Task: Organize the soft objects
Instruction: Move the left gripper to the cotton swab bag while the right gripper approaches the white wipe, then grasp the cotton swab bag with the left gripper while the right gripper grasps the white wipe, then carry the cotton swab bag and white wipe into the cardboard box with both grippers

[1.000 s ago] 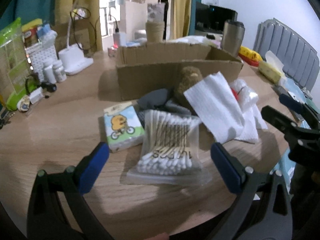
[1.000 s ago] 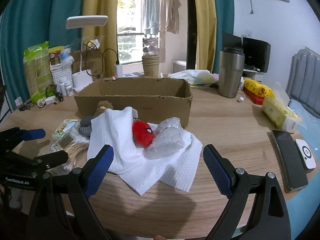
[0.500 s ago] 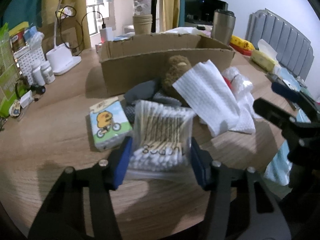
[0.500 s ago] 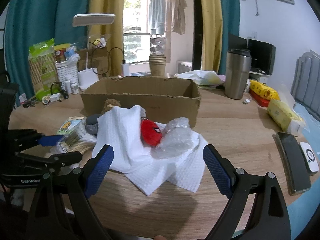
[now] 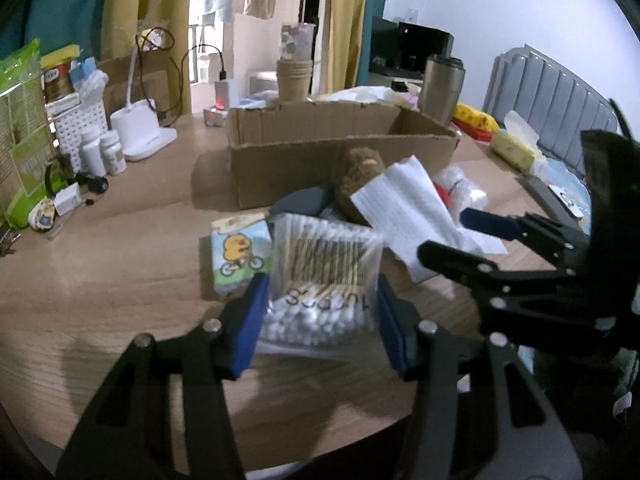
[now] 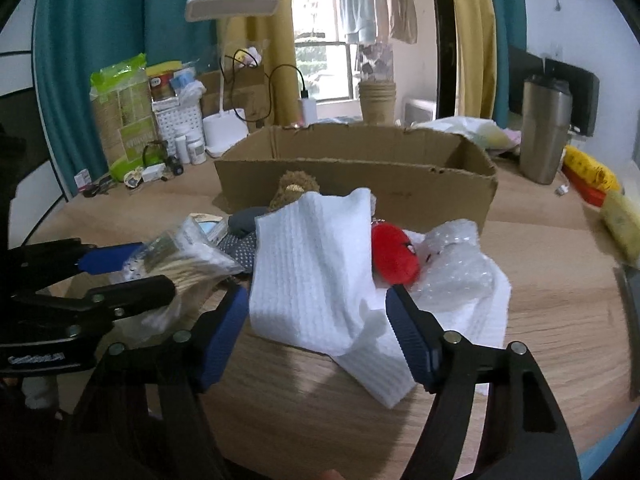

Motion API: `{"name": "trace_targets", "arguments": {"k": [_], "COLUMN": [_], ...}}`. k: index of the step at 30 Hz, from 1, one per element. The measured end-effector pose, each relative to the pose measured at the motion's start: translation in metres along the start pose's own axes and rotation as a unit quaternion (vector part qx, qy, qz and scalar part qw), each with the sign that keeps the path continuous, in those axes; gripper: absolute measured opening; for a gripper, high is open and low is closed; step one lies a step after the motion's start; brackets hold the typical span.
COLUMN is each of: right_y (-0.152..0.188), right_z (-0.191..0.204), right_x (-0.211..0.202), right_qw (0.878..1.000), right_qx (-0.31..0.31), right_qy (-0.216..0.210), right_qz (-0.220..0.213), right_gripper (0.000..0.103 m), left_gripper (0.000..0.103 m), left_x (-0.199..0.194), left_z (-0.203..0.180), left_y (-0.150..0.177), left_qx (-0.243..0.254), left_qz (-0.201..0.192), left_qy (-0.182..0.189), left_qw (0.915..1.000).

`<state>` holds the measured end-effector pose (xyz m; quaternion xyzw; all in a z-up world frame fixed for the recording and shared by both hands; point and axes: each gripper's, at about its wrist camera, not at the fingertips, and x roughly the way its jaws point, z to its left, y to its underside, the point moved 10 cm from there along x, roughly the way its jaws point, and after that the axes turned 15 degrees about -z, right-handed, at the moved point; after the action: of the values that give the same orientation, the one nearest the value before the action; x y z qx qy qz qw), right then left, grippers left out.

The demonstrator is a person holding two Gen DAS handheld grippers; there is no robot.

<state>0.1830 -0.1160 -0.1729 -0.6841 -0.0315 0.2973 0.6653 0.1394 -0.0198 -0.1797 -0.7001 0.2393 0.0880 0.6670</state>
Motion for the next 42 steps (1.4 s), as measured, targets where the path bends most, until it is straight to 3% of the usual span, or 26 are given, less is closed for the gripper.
{"name": "trace_targets", "arguments": {"k": [3, 8, 10, 13, 28, 42], "right_y": [0.003, 0.010, 0.013, 0.010, -0.052, -0.097], "right_z": [0.000, -0.005, -0.006, -0.007, -0.006, -0.031], "right_x": [0.006, 0.015, 0.015, 0.012, -0.031, -0.055], "right_qw": [1.000, 1.000, 1.000, 1.000, 0.996, 0.991], "right_qx": [0.000, 0.003, 0.011, 0.011, 0.017, 0.039], "right_qy": [0.002, 0.008, 0.002, 0.001, -0.034, -0.031], "right_qz": [0.010, 0.027, 0.029, 0.021, -0.075, -0.122], "right_gripper": [0.067, 0.033, 0.014, 0.009, 0.007, 0.007], "left_gripper": [0.053, 0.053, 0.053, 0.053, 0.053, 0.053], "left_x": [-0.002, -0.009, -0.011, -0.013, -0.024, -0.028], "left_z": [0.000, -0.001, -0.002, -0.002, 0.007, 0.011], "left_y": [-0.003, -0.011, -0.016, -0.023, -0.049, -0.084], "left_qx": [-0.001, 0.003, 0.006, 0.008, -0.001, 0.013], "left_qz": [-0.006, -0.025, -0.033, -0.044, -0.087, -0.133], "left_qy": [0.000, -0.001, -0.002, -0.005, -0.019, -0.034], "left_qw": [1.0000, 0.9997, 0.9994, 0.9990, 0.9961, 0.9905]}}
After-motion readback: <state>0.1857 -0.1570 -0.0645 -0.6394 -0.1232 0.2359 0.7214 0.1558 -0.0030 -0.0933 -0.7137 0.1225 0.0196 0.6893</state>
